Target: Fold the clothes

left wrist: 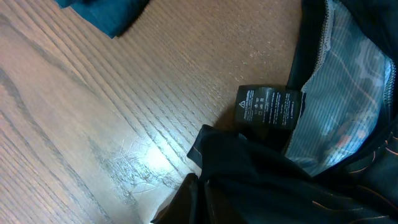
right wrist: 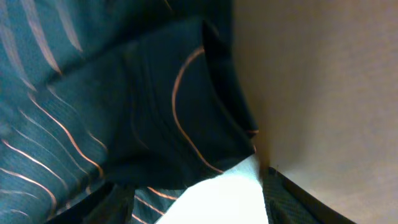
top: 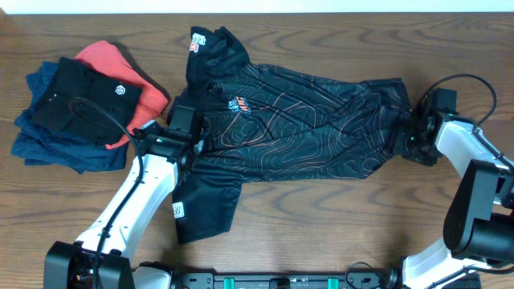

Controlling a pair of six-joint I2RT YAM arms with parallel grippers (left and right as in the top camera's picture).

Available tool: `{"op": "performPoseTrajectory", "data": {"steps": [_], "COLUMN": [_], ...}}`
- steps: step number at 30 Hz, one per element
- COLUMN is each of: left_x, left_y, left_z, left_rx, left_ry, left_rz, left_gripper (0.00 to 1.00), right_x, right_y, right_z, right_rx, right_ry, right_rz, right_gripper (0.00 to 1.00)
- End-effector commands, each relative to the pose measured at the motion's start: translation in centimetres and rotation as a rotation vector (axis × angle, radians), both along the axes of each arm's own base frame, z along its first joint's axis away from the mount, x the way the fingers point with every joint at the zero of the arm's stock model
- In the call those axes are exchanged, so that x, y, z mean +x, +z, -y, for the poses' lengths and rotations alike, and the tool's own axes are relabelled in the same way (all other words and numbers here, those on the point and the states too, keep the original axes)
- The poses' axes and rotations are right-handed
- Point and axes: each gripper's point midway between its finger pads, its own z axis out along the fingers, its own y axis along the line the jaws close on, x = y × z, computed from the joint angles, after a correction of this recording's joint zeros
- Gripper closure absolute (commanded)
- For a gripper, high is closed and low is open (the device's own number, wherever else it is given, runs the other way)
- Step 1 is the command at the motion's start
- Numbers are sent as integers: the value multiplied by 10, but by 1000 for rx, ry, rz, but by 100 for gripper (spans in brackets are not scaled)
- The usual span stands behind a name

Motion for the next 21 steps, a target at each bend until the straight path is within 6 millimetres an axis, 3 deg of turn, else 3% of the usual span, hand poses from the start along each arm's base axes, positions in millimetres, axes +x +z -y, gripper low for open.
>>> {"op": "performPoseTrajectory", "data": {"steps": [1, 6, 7, 10, 11, 14, 16, 19, 21], "left_x": [0, 0, 0, 0, 0, 0, 0, 0, 0], "left_y": [2, 2, 2, 2, 2, 2, 2, 2, 2], "left_z": [-6, -6, -6, -6, -6, -6, -6, -6, -6], "left_rx": [29, 29, 29, 29, 29, 29, 29, 29, 29], "left_ry": [5, 5, 5, 5, 5, 5, 5, 5, 5], "left_rz": [3, 3, 3, 3, 3, 3, 3, 3, 3], "left_gripper": [94, 93, 94, 93, 93, 93, 93, 93, 93], "right_x": [4, 17, 19, 22, 23, 21, 5, -27, -38], "right_y": [-16, -15, -15, -14, -14, -14, -6, 28, 59], "right_z": [-28, -34, -34, -34, -34, -34, -34, -30, -16], "right_rx": [94, 83, 82, 79, 78, 80, 94, 114, 65], "right_ry": [73, 99, 99, 100, 101, 100, 90, 52, 29], "right_rz": [-5, 43, 49, 65, 68, 58, -13, -169, -233], "right_gripper": [40, 49, 57, 92, 99, 99, 99, 99, 99]}}
